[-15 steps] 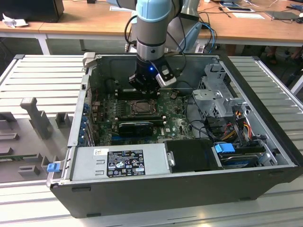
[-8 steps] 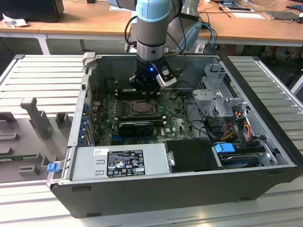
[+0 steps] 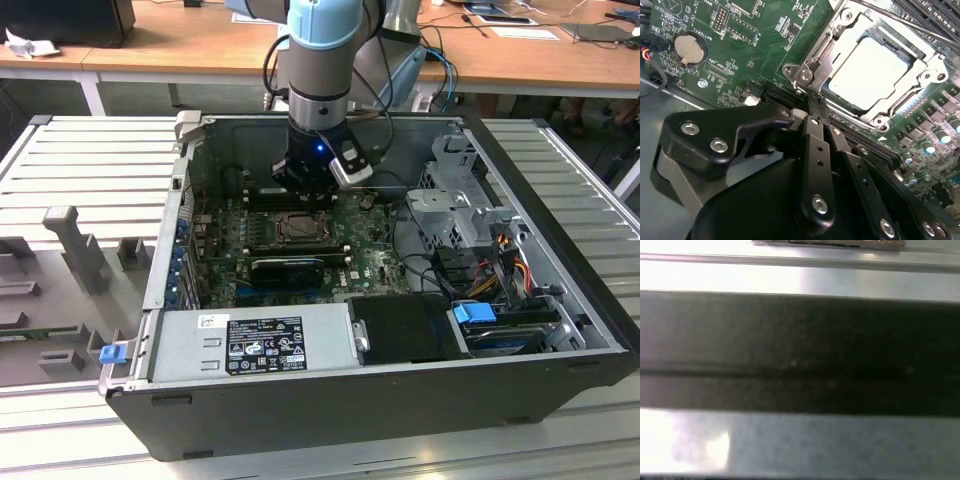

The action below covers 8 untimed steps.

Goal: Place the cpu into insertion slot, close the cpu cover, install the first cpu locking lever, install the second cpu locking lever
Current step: 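Install the first cpu locking lever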

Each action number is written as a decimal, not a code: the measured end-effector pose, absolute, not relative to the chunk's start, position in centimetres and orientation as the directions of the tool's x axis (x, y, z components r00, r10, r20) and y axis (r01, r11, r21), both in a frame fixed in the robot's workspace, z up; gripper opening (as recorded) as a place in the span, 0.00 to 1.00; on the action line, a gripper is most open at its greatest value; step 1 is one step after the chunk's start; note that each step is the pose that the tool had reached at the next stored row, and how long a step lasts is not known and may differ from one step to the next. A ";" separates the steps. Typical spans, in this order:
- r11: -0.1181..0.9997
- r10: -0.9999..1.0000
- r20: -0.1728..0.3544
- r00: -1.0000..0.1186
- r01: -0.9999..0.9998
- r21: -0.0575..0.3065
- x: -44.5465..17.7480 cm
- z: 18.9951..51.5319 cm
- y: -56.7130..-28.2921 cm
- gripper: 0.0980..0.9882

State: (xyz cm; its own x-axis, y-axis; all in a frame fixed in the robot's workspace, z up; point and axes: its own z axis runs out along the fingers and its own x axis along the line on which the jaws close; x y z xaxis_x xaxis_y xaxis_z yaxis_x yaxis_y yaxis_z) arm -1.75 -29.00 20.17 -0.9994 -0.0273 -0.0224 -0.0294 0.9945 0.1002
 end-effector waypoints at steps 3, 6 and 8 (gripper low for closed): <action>0.993 -0.027 -0.023 -0.999 -0.029 0.115 -1.7 20.1 -29.0 0.01; 0.993 -0.027 -0.023 -0.999 -0.029 0.117 -1.7 20.2 -29.0 0.01; 0.993 -0.027 -0.023 -0.999 -0.029 0.117 -1.7 20.6 -29.0 0.01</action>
